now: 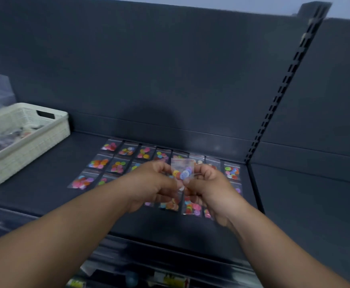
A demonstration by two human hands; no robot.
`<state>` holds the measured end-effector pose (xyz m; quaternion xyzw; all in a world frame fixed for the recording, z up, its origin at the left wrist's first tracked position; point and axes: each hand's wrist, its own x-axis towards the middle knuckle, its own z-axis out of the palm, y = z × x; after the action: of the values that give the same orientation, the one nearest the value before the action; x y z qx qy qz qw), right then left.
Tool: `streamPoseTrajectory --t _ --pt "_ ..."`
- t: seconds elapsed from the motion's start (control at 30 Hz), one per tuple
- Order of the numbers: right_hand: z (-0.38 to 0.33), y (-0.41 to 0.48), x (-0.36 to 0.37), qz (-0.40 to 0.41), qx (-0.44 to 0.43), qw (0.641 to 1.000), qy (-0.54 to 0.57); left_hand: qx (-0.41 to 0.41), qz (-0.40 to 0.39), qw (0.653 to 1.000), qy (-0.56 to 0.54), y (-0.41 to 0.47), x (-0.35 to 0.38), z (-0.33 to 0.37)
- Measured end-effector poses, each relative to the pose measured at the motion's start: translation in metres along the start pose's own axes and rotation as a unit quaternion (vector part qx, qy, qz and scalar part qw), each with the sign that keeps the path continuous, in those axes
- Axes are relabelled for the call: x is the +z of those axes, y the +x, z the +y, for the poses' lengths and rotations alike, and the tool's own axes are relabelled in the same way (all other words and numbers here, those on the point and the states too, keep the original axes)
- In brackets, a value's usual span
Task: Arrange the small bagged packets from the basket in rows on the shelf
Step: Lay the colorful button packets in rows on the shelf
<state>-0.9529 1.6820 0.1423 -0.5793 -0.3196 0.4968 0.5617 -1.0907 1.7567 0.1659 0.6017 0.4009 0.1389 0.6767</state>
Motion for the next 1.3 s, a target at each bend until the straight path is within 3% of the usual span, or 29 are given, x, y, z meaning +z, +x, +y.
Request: streamPoseTrajectory --t 0.3,0.7,0.87,1.0,1.17,1.3 --pt "-0.001 0.025 0.099 -0.029 0.013 0.999 -0.035 -0.016 0.065 0.998 0.018 -0.023 -0.104 -0.020" --pt "0.031 0.055 0.227 0.027 0.047 0.993 -0.105 -0.062 -0.009 0.993 0.103 -0.044 -0.241 -0.048" --pt "0.051 0.052 0.252 0.050 0.079 0.986 -0.138 -0.079 -0.038 0.976 0.199 -0.037 -0.263 -0.071" --pt "0.060 0.049 0.261 0.081 0.085 0.973 -0.199 -0.040 -0.048 0.968 0.243 -0.037 -0.267 -0.080" --pt "0.065 0.047 0.258 0.102 0.060 0.944 -0.308 0.009 -0.052 0.937 0.346 -0.036 -0.268 -0.084" --pt "0.064 0.042 0.254 0.125 0.019 0.866 -0.484 0.037 -0.046 0.912 0.406 -0.037 -0.268 -0.084"
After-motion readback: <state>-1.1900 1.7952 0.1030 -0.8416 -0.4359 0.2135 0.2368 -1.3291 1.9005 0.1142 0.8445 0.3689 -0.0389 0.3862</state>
